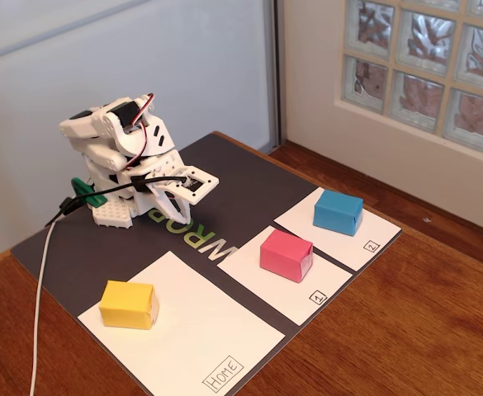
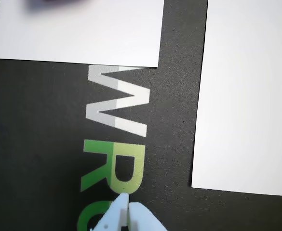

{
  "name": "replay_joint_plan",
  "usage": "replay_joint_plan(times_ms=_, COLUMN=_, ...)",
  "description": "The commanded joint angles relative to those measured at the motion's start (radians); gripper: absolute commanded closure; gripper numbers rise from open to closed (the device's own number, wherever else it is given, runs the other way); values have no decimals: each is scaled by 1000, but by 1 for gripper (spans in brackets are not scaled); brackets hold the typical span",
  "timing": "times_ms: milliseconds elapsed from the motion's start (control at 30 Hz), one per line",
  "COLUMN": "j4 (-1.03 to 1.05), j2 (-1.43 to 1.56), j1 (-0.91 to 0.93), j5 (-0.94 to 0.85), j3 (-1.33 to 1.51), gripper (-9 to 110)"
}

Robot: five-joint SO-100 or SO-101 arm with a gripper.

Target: Move box red to home

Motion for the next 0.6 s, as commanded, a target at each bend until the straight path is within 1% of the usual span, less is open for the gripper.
replay_joint_plan(times_ms=0, j4=0, j2=48, j1=8, j5=-21, j3=66, gripper=102)
replay_joint_plan(times_ms=67, j4=-31, j2=52, j1=29, j5=-72, j3=66, gripper=102)
replay_joint_plan(times_ms=133, j4=-31, j2=52, j1=34, j5=-84, j3=66, gripper=102)
replay_joint_plan(times_ms=333, j4=-57, j2=31, j1=-52, j5=-21, j3=-6, gripper=102)
replay_joint_plan(times_ms=433, j4=-149, j2=-184, j1=-81, j5=-12, j3=-115, gripper=102)
replay_joint_plan(times_ms=567, j4=-238, j2=-511, j1=-86, j5=-51, j3=-333, gripper=102)
